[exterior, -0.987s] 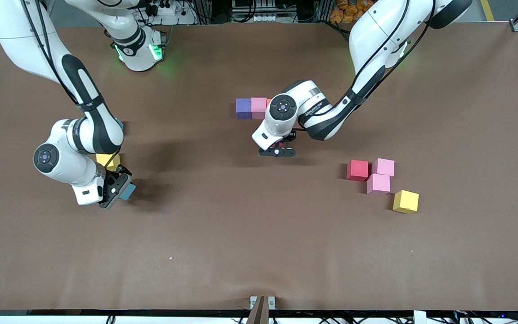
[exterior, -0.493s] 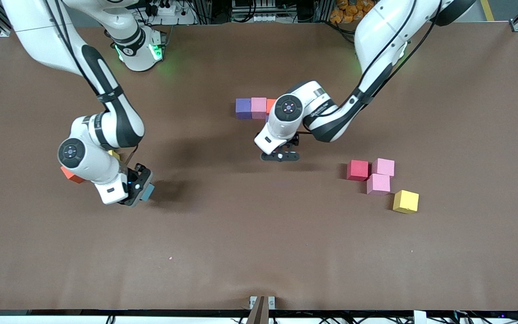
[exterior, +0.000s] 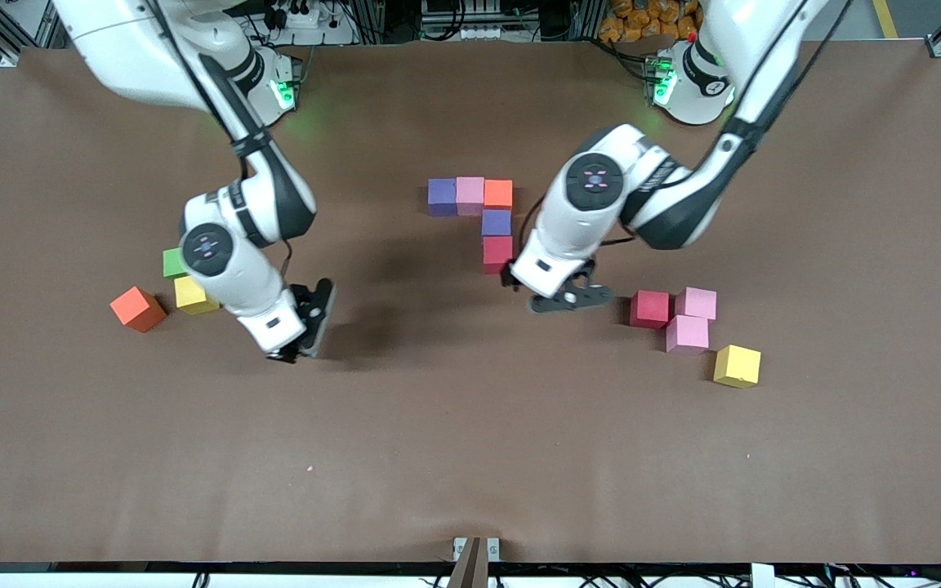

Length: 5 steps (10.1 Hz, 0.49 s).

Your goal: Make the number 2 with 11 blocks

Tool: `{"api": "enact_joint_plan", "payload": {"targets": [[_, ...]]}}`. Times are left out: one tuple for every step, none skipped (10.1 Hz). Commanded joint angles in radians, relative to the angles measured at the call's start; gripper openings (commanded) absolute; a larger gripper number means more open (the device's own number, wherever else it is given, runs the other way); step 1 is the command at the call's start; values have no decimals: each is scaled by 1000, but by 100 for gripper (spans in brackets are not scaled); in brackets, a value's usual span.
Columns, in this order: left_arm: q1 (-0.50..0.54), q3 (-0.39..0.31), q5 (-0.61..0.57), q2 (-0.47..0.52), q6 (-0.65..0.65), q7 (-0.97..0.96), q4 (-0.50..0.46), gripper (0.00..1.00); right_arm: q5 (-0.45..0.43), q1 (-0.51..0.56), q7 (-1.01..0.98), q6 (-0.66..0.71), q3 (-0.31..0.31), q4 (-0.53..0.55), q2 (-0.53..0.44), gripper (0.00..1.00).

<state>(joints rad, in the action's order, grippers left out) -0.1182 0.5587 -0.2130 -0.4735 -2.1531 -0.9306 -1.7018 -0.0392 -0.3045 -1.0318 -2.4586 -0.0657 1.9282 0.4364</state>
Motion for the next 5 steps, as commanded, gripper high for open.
{"api": "enact_joint_plan", "payload": {"targets": [[72, 3, 6, 12, 15, -4, 5, 100, -28, -45, -1, 0, -12, 32, -18, 24], [89, -11, 1, 10, 15, -1, 16, 100, -25, -101, 21, 0, -14, 29, -15, 23], [122, -16, 0, 3, 16, 6, 20, 100, -34, -140, 83, -2, -16, 28, 1, 23], [138, -31, -11, -7, 16, 24, 33, 100, -39, -154, 94, -2, -35, 20, 19, 23], [140, -80, -63, -28, 15, 76, 54, 100, -36, -157, 101, -7, -52, 14, 34, 23]]}}
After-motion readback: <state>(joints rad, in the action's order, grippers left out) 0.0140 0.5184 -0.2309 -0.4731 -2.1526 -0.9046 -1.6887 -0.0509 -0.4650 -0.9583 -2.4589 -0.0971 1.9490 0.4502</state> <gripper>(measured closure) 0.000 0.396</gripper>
